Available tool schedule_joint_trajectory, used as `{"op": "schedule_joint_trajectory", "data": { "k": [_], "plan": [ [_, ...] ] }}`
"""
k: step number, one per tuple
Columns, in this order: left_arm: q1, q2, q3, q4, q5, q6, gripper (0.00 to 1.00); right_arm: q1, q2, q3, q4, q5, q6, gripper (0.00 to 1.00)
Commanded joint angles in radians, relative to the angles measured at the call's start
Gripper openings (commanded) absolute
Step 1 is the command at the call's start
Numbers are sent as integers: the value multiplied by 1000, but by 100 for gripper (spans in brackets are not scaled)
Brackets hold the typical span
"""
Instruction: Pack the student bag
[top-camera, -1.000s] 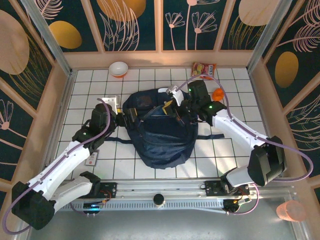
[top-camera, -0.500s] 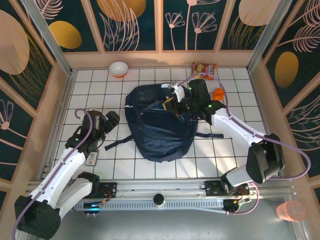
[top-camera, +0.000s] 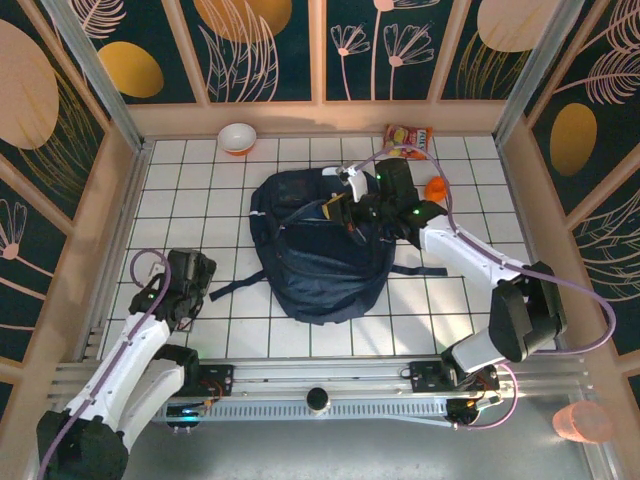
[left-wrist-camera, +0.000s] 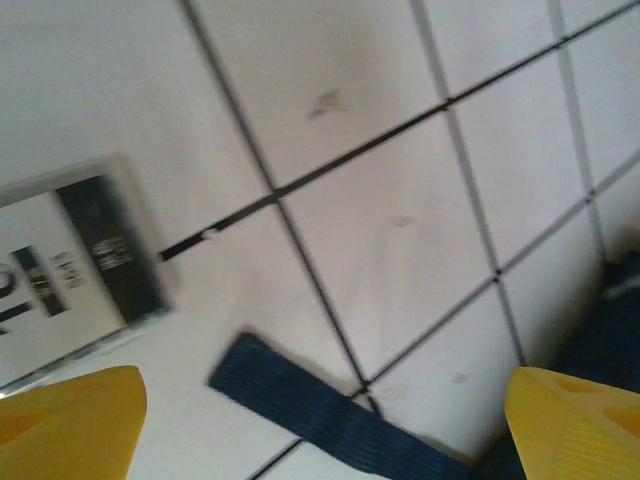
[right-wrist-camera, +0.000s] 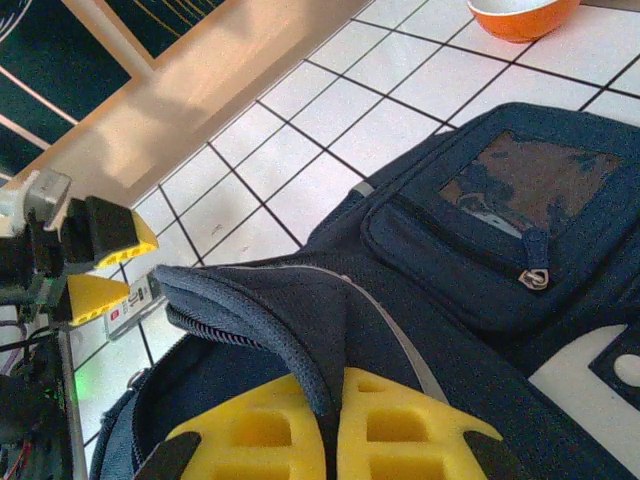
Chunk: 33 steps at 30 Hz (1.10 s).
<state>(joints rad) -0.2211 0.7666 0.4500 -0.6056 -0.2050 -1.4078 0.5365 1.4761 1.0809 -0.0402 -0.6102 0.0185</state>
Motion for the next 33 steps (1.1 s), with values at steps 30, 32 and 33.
{"op": "schedule_joint_trajectory", "data": {
  "k": [30, 32, 33],
  "plan": [
    [27, 493, 305, 357, 97, 491, 92, -9, 25, 17, 28, -27, -64, 0],
    [34, 476, 371, 287, 98, 727, 93, -8, 12, 6, 24, -18, -66, 0],
    [39, 471, 404, 242, 92, 815, 93, -10, 7, 1, 23, -16, -66, 0]
  ]
}}
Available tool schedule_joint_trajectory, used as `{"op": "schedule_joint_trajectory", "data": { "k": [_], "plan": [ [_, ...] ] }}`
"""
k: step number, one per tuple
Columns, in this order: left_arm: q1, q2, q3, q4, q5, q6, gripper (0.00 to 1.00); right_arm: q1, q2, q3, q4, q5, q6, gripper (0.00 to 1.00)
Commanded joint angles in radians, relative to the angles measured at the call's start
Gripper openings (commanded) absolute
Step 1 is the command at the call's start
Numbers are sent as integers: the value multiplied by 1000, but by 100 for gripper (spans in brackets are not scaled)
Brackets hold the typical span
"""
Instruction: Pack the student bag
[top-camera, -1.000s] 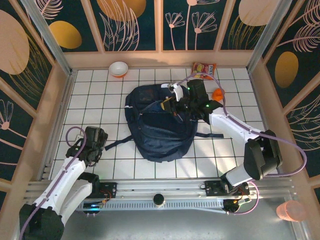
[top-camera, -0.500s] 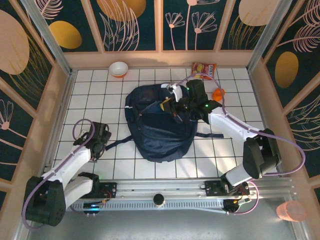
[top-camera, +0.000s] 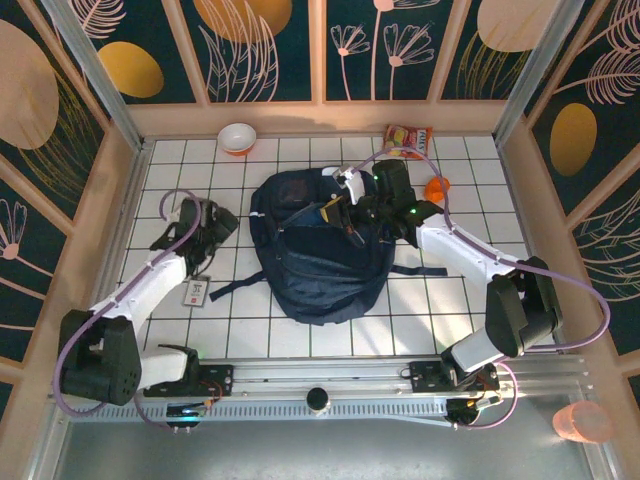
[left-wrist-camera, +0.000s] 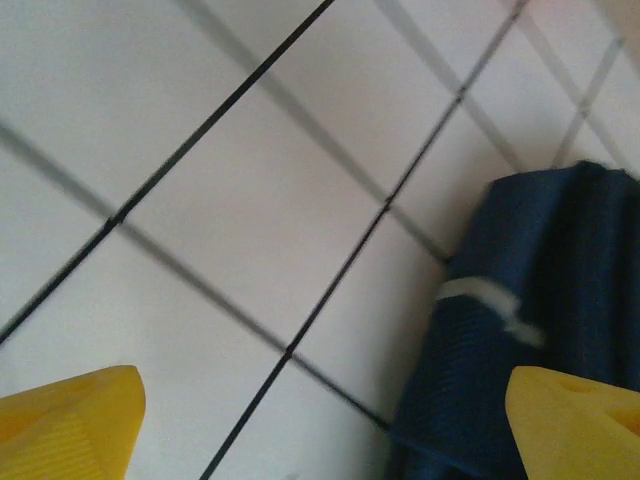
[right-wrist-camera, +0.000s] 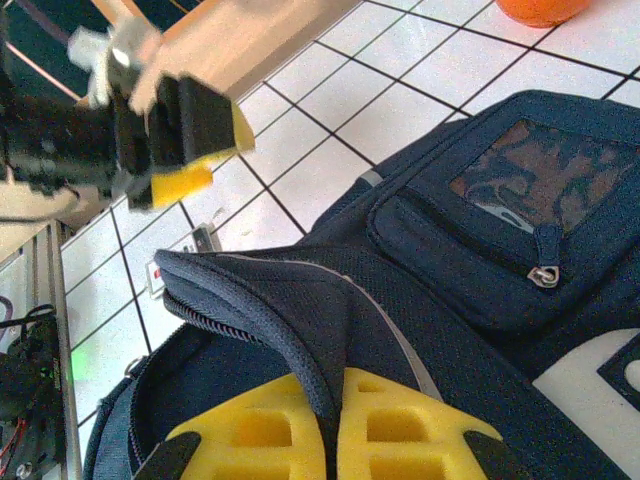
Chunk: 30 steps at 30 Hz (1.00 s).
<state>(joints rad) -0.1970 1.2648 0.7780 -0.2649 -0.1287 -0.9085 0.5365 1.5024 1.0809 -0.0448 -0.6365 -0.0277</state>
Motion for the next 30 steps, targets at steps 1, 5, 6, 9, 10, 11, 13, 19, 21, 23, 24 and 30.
{"op": "schedule_joint_trajectory", "data": {
  "k": [1, 5, 6, 9, 10, 11, 13, 19, 21, 23, 24, 30],
  "plan": [
    [19, -31, 115, -155, 9, 429, 93, -10, -25, -4, 24, 12, -20, 0],
    [22, -24, 277, -392, -38, 760, 92, -9, -44, -21, 15, 14, -13, 0],
    [22, -20, 298, -445, -40, 838, 90, -9, -49, -27, 17, 14, -8, 0],
    [22, 7, 316, -609, -106, 1030, 88, -7, -60, -48, 29, 22, 12, 0],
    [22, 21, 303, -673, -134, 1064, 89, -6, -62, -54, 30, 28, 20, 0],
    [22, 21, 271, -697, -166, 1076, 89, -5, -64, -58, 30, 33, 27, 0],
    [23, -10, 205, -685, -142, 1079, 89, -1, -73, -64, 32, 36, 39, 0],
    [23, -40, 19, -608, -87, 1090, 86, 5, -93, -67, 37, 46, 40, 0],
    [22, -24, 13, -585, -101, 1093, 85, 5, -90, -62, 28, 49, 33, 0],
    [22, 3, 10, -571, -116, 1088, 84, 5, -87, -58, 25, 47, 28, 0],
    [24, 14, 4, -565, -110, 1089, 83, 5, -87, -56, 23, 46, 26, 0],
    [23, 104, -12, -530, -69, 1115, 78, 29, -98, -33, -16, 46, -11, 0]
  ]
}}
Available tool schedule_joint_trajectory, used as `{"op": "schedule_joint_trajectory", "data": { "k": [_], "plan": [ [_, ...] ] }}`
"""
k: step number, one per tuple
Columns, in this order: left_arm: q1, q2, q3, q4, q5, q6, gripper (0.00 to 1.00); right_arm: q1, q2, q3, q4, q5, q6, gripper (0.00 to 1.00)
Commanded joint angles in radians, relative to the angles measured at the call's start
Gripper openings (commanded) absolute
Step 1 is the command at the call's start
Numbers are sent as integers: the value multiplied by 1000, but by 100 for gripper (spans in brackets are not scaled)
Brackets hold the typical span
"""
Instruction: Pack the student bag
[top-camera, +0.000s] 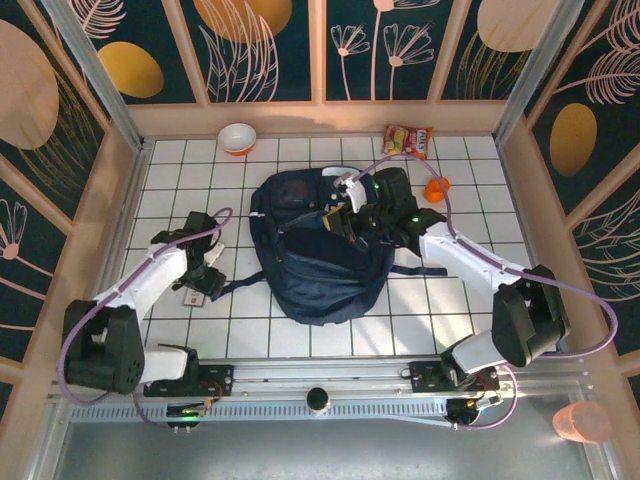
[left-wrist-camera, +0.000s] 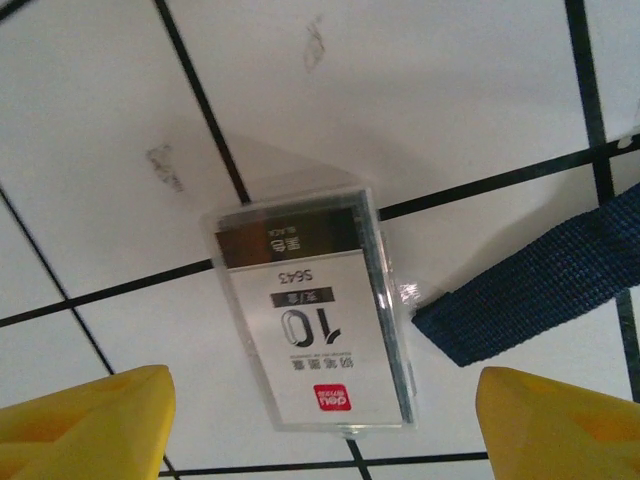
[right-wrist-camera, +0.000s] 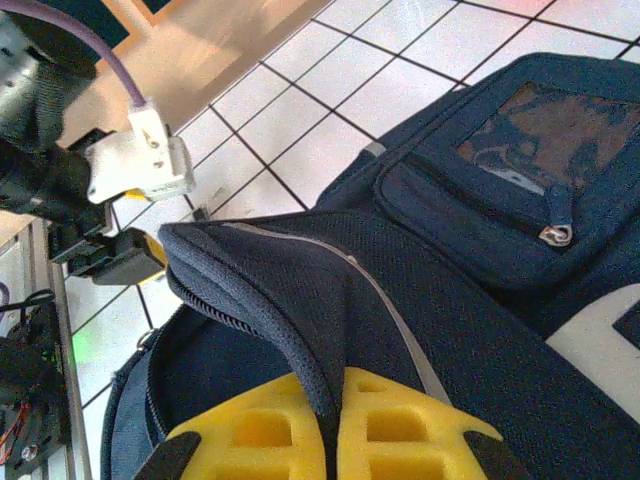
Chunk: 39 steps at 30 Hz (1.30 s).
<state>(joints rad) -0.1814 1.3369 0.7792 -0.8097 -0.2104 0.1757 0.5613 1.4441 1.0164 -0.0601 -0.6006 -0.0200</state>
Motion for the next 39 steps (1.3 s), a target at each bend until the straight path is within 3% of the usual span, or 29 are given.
{"op": "schedule_joint_trajectory", "data": {
  "k": [1, 11, 21, 25, 29, 31, 33, 39],
  "plan": [
    [11, 46, -11, 26, 15, 33, 79, 5, -48, 29, -2, 14, -24, 0],
    [123, 128, -13, 89, 77, 78, 79, 4, -88, 18, -69, 28, -88, 0],
    [156, 185, -23, 140, 92, 95, 76, 3, -97, 20, -93, 27, -121, 0],
    [181, 239, -12, 152, 144, 100, 70, 3, -102, 30, -109, 33, -132, 0],
    [181, 275, -24, 177, 127, 95, 62, 2, -108, 34, -128, 51, -145, 0],
    [181, 281, -22, 195, 122, 90, 45, 1, -112, 36, -138, 54, -147, 0],
    [181, 282, -23, 193, 120, 90, 36, 1, -121, 34, -145, 58, -150, 0],
    [181, 164, -23, 186, 106, 88, 36, 0, -144, 32, -159, 71, -157, 0]
  ]
}}
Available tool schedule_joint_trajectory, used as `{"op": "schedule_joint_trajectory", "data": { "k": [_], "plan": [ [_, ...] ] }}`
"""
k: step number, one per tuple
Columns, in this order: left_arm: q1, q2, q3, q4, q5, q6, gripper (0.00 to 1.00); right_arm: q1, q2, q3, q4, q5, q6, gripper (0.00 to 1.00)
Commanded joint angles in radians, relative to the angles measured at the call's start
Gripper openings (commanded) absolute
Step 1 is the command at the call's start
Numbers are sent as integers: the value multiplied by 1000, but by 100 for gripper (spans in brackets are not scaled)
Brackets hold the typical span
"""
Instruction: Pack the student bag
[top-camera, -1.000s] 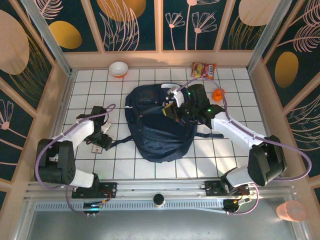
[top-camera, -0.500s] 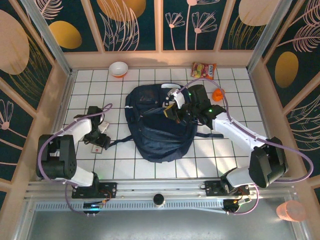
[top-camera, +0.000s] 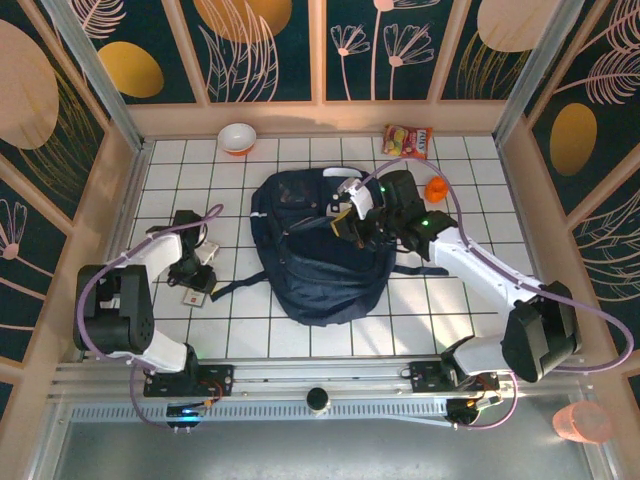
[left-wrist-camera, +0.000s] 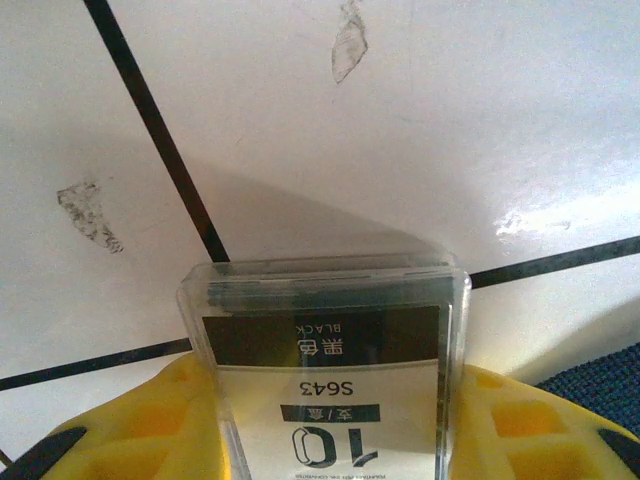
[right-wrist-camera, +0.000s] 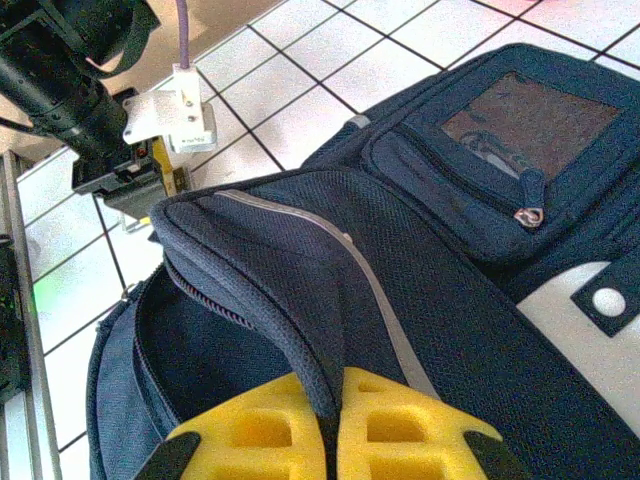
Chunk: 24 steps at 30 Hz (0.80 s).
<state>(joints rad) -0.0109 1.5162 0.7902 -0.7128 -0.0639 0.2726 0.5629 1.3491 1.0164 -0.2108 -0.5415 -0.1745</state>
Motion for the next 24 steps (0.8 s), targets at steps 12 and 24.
{"op": "schedule_joint_trajectory", "data": {
  "k": [12, 24],
  "plan": [
    [9, -201, 27, -4, 33, 10, 38, -1, -47, 39, 31, -1, 70, 0],
    [-93, -279, 114, -40, 314, 118, 40, 56, 27, 77, 122, 13, 190, 0]
  ]
}}
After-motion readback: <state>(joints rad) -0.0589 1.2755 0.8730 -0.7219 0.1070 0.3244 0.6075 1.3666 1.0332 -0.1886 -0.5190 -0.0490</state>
